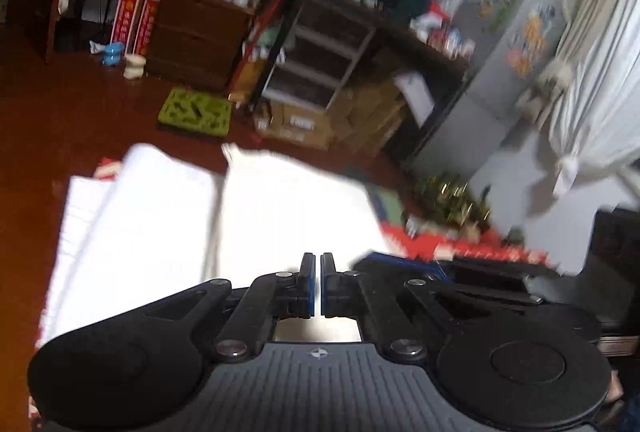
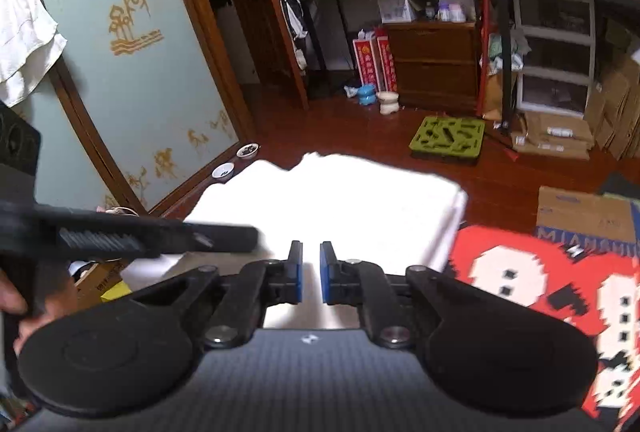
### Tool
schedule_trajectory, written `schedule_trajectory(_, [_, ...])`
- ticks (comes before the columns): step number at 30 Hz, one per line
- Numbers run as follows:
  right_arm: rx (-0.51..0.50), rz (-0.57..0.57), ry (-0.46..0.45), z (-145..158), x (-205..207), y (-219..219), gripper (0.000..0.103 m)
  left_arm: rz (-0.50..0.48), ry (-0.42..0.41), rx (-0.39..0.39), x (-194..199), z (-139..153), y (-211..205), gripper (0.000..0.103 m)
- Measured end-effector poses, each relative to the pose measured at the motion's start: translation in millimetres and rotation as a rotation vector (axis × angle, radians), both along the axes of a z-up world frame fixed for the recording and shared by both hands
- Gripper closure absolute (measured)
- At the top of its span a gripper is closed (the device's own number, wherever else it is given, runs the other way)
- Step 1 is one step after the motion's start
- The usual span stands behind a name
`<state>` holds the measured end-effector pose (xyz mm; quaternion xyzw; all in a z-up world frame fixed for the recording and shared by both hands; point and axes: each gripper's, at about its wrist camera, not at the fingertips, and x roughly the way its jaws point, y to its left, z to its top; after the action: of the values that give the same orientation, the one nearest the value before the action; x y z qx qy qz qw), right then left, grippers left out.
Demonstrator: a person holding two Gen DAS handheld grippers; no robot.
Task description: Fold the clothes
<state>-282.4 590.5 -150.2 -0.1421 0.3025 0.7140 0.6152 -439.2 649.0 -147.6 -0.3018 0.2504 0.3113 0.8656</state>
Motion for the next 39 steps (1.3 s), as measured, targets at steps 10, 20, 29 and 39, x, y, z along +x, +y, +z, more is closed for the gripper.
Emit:
schedule_trajectory(10, [-0.011, 0.060, 0.008, -10.9, 9.8, -35.4, 0.097, -0.007, -0.002, 0.006, -32.9, -4.4, -14.6, 0.101])
schedule_trajectory(20, [0.011, -0.029, 0.066, 4.8, 36.3, 20.8, 0.094, 0.049, -0.086, -0.034, 20.1, 9.6, 41.3, 0.101])
schedule_trajectory(29, [-0.026, -0.036, 0.032, -11.3, 52.2, 57.9, 0.097, 0.035, 0.026, -0.031, 29.1, 3.3, 56.0, 0.101])
schedule_trajectory(39, [-0.023, 0.027, 0.047, 3.8, 29.7, -4.8, 0.091, 0.014, 0.030, -0.012, -22.2, 13.0, 5.4, 0.101])
